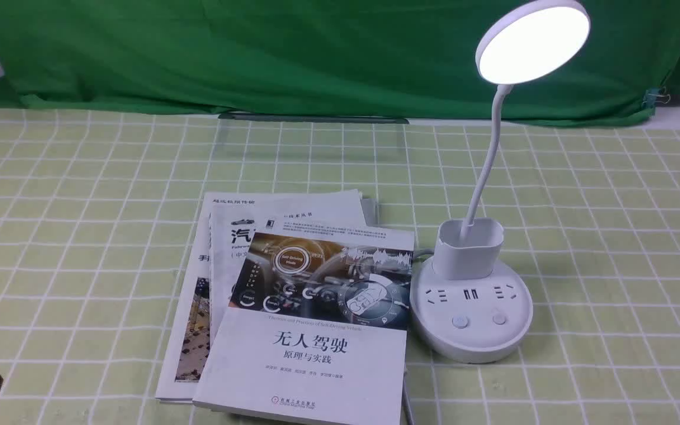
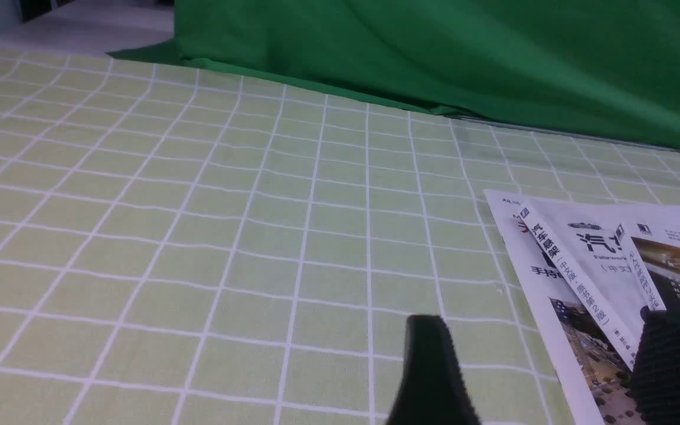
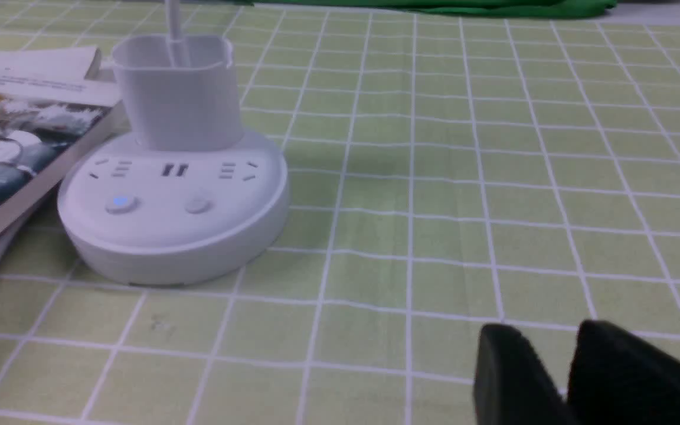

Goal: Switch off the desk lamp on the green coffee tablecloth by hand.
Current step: 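Press the power button on the lamp base to turn the lamp off with the right gripper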

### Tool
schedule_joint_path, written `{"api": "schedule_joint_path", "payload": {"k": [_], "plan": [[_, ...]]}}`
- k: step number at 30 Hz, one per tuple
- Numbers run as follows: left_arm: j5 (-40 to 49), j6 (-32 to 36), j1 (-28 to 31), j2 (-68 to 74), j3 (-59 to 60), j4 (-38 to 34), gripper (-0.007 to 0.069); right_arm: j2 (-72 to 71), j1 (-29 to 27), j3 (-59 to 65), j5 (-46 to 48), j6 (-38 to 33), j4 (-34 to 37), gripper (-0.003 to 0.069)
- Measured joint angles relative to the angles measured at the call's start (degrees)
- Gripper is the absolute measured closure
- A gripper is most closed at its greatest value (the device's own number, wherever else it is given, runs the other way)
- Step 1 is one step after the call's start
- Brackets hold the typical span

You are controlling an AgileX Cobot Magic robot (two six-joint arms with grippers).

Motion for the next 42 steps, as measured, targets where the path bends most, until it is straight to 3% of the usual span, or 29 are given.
{"api": "schedule_joint_path", "payload": {"k": [31, 37, 39, 42], "plan": [[0.00, 0.00, 0.00, 0.00, 0.00, 0.00, 0.0214, 0.00, 0.00, 0.00, -1.50, 0.41, 0.28, 0.0418], [0.00, 0.00, 0.00, 0.00, 0.00, 0.00, 0.0214, 0.00, 0.00, 0.00, -8.89, 12.63, 6.08, 0.0418], [0.00, 0.00, 0.00, 0.00, 0.00, 0.00, 0.0214, 0.00, 0.00, 0.00, -13.19, 19.58, 7.07, 0.0418], [0.00, 0.00, 0.00, 0.00, 0.00, 0.00, 0.0214, 0.00, 0.00, 0.00, -15.69, 23.23, 7.38, 0.0421]]}}
